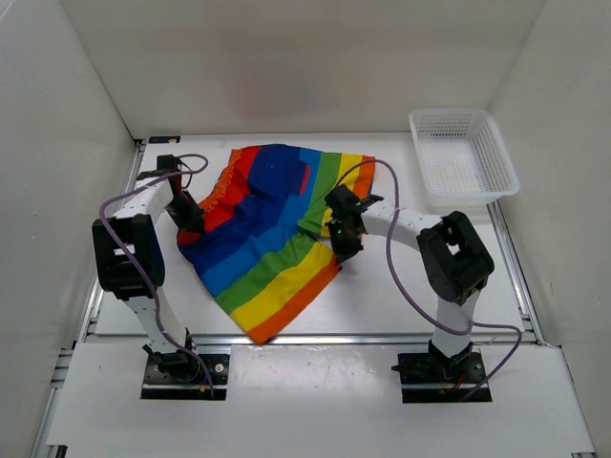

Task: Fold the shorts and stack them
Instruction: Flatten the shorts out, then fold the shorts

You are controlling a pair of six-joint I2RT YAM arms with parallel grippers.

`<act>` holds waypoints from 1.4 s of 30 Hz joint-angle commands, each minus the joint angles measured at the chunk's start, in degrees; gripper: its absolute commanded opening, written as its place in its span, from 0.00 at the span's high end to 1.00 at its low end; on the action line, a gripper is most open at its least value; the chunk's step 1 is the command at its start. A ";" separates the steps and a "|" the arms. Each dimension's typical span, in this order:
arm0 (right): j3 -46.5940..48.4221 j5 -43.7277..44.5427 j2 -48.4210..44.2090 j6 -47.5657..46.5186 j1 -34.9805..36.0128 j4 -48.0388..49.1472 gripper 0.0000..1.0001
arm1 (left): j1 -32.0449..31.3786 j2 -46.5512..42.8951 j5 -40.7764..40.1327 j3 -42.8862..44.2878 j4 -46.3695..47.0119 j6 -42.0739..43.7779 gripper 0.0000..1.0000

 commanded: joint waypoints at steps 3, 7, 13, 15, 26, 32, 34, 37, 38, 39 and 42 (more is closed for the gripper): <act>9.48 10.65 2.29 -4.47 -12.62 -4.22 1.00 | 0.06 -5.78 -1.28 0.09 -0.80 0.88 0.90; 21.00 15.05 5.89 -3.33 -15.53 -9.40 0.55 | 0.06 -6.31 -1.28 -0.44 -0.80 0.88 0.90; 13.66 15.23 -4.10 0.45 -13.08 -8.28 0.20 | 0.06 -8.50 0.02 -3.33 -0.89 0.27 0.61; 6.30 12.33 -9.80 1.77 -11.67 -7.74 0.21 | 0.06 -8.51 1.87 -4.48 0.77 0.27 0.33; -19.67 -5.78 -32.42 22.05 -10.35 -1.77 0.21 | -1.70 2.29 7.59 -4.39 5.00 1.49 0.13; -17.22 -1.31 -33.13 26.29 -9.12 -2.82 0.29 | -1.70 2.66 6.98 -5.08 5.00 2.03 0.90; -17.21 -3.21 -33.13 30.75 -10.43 -4.23 0.33 | -2.22 -1.02 6.36 -7.02 5.00 0.63 0.90; -21.59 -16.97 -31.98 35.33 -12.19 -0.20 0.30 | -2.75 -6.47 4.52 -10.89 5.00 -1.05 0.90; -23.26 -19.47 -31.20 38.92 -12.19 3.38 0.28 | -3.27 -7.70 4.52 -11.68 5.00 -1.83 0.90; -26.15 -20.62 -31.19 40.78 -11.50 4.20 0.26 | -3.89 -10.15 3.99 -13.25 5.00 -2.54 0.90; -29.16 -21.95 -32.94 46.14 -10.70 4.74 0.25 | -4.42 -13.68 3.99 -15.98 5.00 -3.16 0.90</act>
